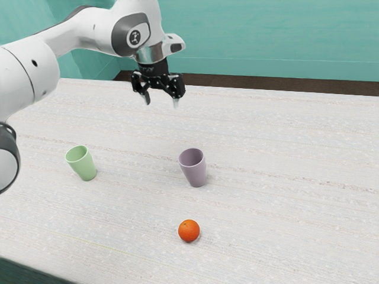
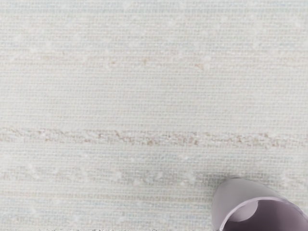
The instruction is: Place the right cup onto the left cup
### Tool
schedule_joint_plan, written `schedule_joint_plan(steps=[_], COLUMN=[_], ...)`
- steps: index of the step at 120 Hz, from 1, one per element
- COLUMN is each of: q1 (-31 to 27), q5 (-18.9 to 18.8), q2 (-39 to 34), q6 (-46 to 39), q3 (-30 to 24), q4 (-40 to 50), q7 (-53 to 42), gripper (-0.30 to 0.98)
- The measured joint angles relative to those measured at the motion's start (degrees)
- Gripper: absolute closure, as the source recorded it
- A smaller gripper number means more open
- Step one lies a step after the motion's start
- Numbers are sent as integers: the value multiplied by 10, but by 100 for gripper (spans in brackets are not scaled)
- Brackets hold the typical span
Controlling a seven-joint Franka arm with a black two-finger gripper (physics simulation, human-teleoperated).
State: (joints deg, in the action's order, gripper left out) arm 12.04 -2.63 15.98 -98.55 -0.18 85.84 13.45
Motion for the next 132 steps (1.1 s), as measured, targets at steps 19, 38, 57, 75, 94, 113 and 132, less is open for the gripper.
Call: schedule_joint_plan(steps=[19, 38, 57, 75, 94, 113, 132], q1=[58, 76, 85, 80, 73, 66, 65], q5=[11, 22, 25, 27, 33, 40, 47], q2=[-55, -74, -33, -25, -17, -6, 9], q6=[-68, -140, -187, -206, -218, -224, -230], q3=[-6, -7, -26, -29, -28, -25, -25], q4=[133, 214, 187, 191, 197, 203, 203], q7=[80, 144, 194, 231, 260, 281, 297], gripper=[2, 2, 2, 5, 21, 33, 38])
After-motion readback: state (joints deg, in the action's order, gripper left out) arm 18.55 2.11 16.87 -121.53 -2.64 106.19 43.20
